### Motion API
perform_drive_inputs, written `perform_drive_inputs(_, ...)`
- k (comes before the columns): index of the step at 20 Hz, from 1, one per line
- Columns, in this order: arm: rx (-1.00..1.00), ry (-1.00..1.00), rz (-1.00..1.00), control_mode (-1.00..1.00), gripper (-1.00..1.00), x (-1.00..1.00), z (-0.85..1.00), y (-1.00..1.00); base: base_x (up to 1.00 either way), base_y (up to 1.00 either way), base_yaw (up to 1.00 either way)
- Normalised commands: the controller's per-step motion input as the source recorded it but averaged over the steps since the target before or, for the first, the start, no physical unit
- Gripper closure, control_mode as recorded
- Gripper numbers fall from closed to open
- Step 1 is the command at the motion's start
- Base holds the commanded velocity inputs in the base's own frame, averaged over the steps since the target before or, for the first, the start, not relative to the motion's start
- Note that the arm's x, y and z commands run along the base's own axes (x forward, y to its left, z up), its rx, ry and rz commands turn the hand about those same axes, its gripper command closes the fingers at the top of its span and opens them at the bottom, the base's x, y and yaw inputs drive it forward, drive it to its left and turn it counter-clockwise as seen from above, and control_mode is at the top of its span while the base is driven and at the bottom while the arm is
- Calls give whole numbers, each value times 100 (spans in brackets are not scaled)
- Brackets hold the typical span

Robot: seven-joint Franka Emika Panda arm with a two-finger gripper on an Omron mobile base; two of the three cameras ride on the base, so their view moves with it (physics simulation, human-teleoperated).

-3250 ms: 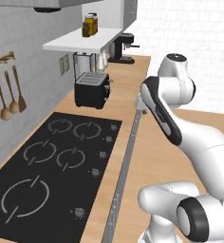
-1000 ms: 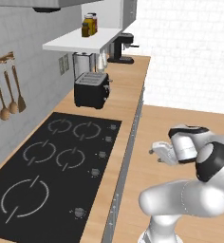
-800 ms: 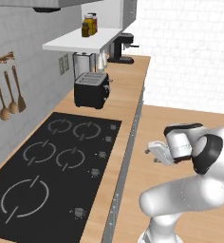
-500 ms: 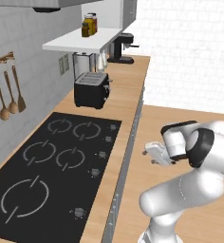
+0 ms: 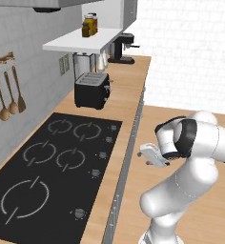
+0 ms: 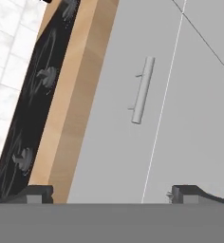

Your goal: Take a straw from the drawer in front and place it inside the glass cup on the dining counter.

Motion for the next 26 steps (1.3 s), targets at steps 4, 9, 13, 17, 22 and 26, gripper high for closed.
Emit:
perform_drive_inputs(4,8,0,1,-100,-100,16,-10,4,0,0,0)
perform_drive_inputs(9,11,0,10,-100,-100,21,-15,0,0,0,0)
perform_drive_inputs(13,13,-1,9,-100,-100,26,-14,0,0,0,0)
perform_drive_inputs(17,11,0,13,-100,-100,28,-14,0,0,0,0)
perform_drive_inputs(22,13,0,17,-100,-100,25,-13,-4,0,0,0)
perform_drive_inputs(26,12,0,10,-100,-100,28,-21,0,0,0,0)
